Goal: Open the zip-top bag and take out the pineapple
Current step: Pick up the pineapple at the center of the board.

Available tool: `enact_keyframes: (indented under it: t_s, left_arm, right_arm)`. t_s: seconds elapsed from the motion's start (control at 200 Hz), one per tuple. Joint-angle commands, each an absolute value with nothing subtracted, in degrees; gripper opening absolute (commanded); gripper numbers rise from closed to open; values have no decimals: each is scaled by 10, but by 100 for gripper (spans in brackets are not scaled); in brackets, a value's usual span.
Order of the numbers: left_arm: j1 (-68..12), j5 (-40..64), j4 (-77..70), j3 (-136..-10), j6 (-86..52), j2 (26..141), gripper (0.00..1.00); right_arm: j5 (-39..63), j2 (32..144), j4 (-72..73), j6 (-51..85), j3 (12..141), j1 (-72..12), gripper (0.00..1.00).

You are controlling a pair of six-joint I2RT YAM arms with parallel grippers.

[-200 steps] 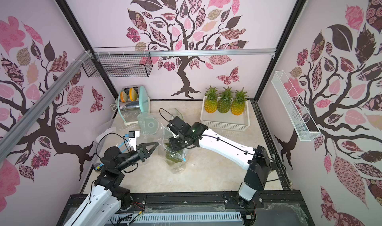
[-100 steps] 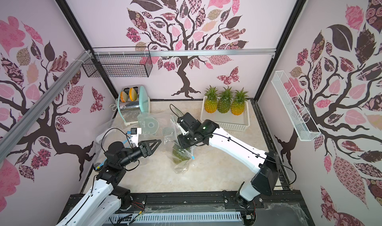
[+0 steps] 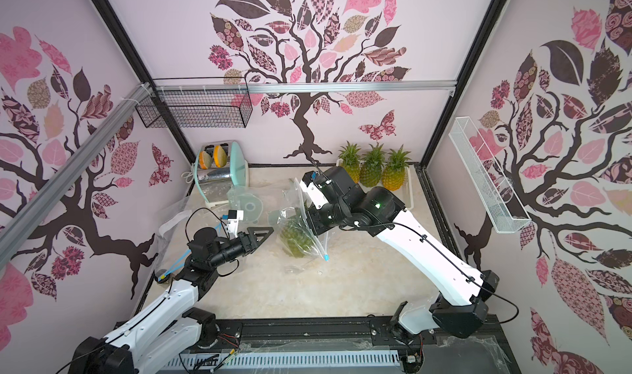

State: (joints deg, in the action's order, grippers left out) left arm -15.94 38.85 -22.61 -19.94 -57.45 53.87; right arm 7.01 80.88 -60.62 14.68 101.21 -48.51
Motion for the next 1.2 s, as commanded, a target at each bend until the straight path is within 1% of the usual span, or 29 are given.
enact_keyframes:
  t_s: [0.0,0.085,0.315,0.42,0.68,0.935,1.055,1.15,1.195]
  left_arm:
    - [-151,411,-326,-182,-637,562,87]
    - [-147,420,-369,-176,-661,584,87]
    - [-146,437,-373,-181,-656,621,89]
    - [-146,446,-400,-183,-661,645,90]
    - [-146,465,-507,-205,-687,728,93]
    - [-159,483,-694,-242,-772,840,93]
    - [-182,486,-709,-266,-774,859,88]
    - [-192,487,-708,-273,-770,856,76]
    - [-193,487,-708,-274,-770,851,67]
  right_arm:
    - [73,793,-596,127,1064,-485,0]
    - [73,794,-605,122,1081,-485,0]
    - [74,795,-618,118,1118,-485,0]
    - [83,797,-618,119,1128,-485,0]
    - [103,803,-617,124,1150,-486,0]
    - [99,809,-614,126,1151,-486,0]
    - [91,809,-608,126,1149,-485,0]
    - [71,810,-606,124,1149,-485,0]
    - [65,811,-604,123,1148,-485,0]
